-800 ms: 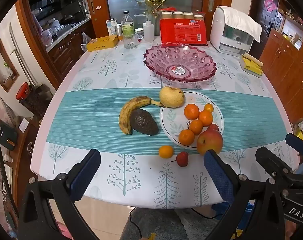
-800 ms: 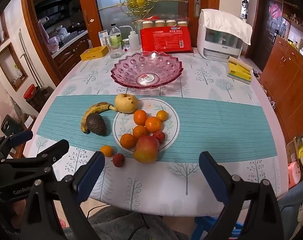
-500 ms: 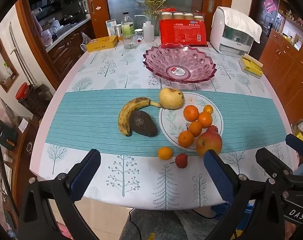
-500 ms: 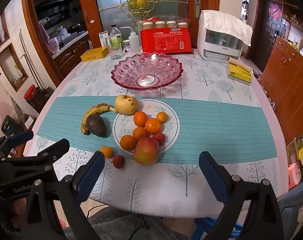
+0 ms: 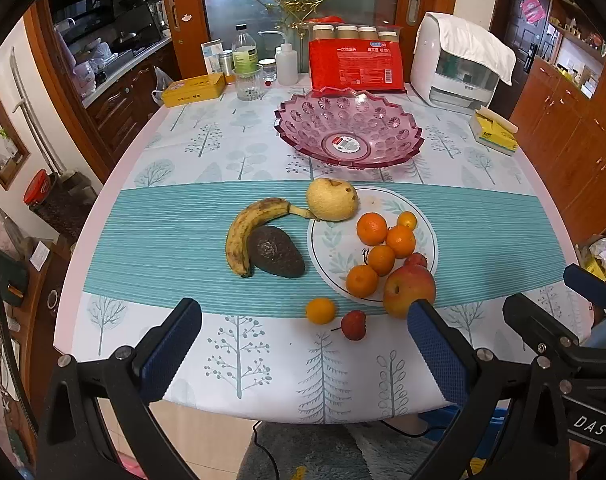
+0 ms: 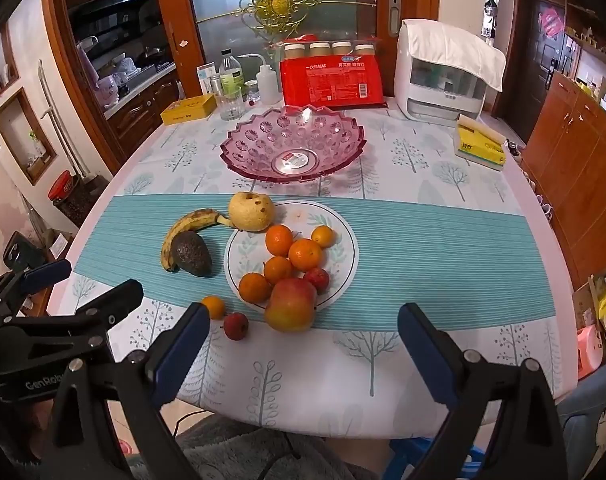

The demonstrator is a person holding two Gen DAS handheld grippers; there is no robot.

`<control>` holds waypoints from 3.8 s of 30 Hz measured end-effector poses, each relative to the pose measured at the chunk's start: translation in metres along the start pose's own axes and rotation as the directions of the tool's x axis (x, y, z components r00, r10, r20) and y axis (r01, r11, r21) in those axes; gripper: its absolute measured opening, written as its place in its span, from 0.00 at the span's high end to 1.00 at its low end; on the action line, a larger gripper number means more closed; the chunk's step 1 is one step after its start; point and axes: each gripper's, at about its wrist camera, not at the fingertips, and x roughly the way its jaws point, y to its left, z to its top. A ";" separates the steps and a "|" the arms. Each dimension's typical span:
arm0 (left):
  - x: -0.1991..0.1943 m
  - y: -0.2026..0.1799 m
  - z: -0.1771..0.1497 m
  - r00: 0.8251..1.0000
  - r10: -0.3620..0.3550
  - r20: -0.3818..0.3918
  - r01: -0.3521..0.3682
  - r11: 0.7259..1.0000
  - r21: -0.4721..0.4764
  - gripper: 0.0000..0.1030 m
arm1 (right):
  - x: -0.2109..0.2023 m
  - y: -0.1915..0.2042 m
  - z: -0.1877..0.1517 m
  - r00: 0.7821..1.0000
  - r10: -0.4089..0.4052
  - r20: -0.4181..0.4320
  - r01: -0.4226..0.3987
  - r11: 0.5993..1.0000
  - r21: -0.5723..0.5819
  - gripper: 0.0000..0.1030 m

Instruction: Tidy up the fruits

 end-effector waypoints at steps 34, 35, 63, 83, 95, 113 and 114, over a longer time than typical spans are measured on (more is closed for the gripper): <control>-0.003 0.006 0.015 0.999 0.013 0.039 -0.013 1.000 0.004 0.01 | 0.001 0.008 0.015 1.000 0.013 0.025 -0.012 1.000 -0.029 0.07; -0.003 0.006 0.015 0.999 0.011 0.038 -0.012 1.000 0.004 0.01 | 0.001 0.008 0.015 1.000 0.012 0.025 -0.012 1.000 -0.029 0.07; 0.031 0.034 0.020 1.000 0.011 -0.018 -0.012 1.000 -0.027 0.01 | 0.039 0.012 0.008 0.997 0.031 -0.072 -0.032 0.999 -0.001 0.07; 0.134 0.078 0.008 0.979 -0.051 -0.196 0.000 0.968 -0.251 0.01 | 0.122 -0.008 -0.020 0.965 0.051 -0.259 -0.032 0.997 0.077 0.08; 0.178 0.081 0.019 0.970 -0.065 -0.236 -0.038 0.912 -0.408 0.08 | 0.166 -0.023 -0.025 0.933 0.125 -0.337 -0.058 0.978 0.202 0.10; 0.214 0.072 0.039 0.945 -0.142 -0.295 0.003 0.904 -0.427 0.34 | 0.197 -0.015 -0.016 0.880 0.283 -0.381 -0.187 0.944 0.271 0.41; 0.217 0.071 0.040 0.943 -0.142 -0.301 0.001 0.905 -0.425 0.37 | 0.197 -0.013 -0.016 0.882 0.278 -0.381 -0.187 0.947 0.260 0.41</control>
